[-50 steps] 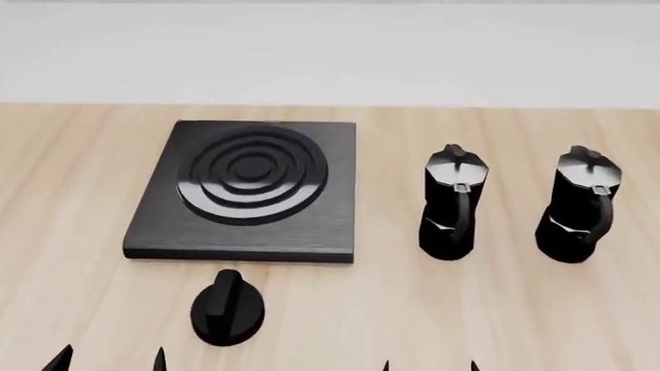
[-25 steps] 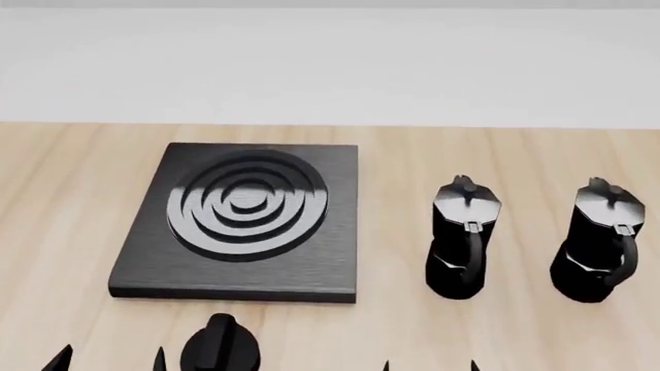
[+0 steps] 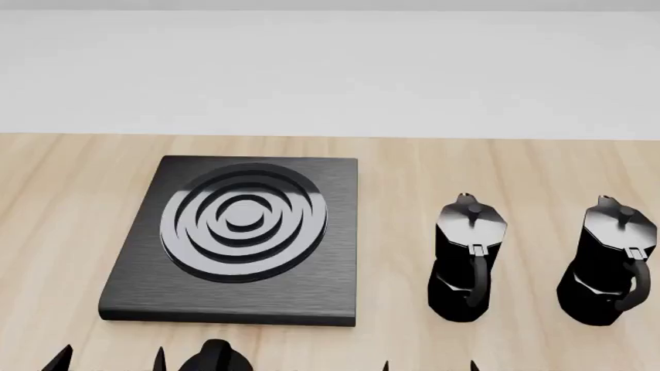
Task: Put the right moka pot on the stove.
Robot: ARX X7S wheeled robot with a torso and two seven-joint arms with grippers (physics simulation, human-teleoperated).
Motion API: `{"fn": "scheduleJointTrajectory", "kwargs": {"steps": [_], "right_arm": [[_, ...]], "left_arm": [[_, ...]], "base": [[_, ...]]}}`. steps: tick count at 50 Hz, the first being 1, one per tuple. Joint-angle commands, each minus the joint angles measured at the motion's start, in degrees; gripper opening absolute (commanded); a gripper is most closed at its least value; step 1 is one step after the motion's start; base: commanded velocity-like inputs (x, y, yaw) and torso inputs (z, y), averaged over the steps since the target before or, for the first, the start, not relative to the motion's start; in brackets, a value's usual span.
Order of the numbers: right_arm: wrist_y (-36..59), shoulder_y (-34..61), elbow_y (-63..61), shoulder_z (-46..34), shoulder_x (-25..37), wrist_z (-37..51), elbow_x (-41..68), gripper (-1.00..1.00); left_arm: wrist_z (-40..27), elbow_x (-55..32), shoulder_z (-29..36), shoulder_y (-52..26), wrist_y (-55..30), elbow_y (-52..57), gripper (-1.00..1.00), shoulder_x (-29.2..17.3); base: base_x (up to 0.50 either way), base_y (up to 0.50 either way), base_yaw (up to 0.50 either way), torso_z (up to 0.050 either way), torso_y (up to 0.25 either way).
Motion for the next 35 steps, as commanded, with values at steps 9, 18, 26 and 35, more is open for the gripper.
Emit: {"fn": "scheduleJointTrajectory", "kwargs": {"steps": [9,18,26,35], "right_arm": [[-0.04,-0.31,-1.29,-0.46,0.67,0.11,0.74,1.0],[2.22,-0.88,-4.78,-0.54,1.57,0.28,1.46,1.0],[5.02,-1.7,-10.3,-0.32,2.87,1.28,1.58,1.0],[9.33,-2.25,-18.2,0.09,4.64,2.45,1.7,1.0]], "left_arm": [[-0.34,-0.91,0.32,-0.1,-0.21,0.12,1.0,-0.4],[-0.53,-2.65,0.19,0.1,-3.91,3.41,1.0,-1.54],[-2.72,-4.02,-0.05,1.3,-11.71,13.71,1.0,-4.07],[-5.07,-5.92,-1.01,2.22,-19.19,26.13,1.0,-7.09]], "base": [[0.32,0.0,0.0,0.0,0.0],[0.08,0.0,0.0,0.0,0.0],[0.0,0.0,0.0,0.0,0.0],[0.0,0.0,0.0,0.0,0.001]]}}
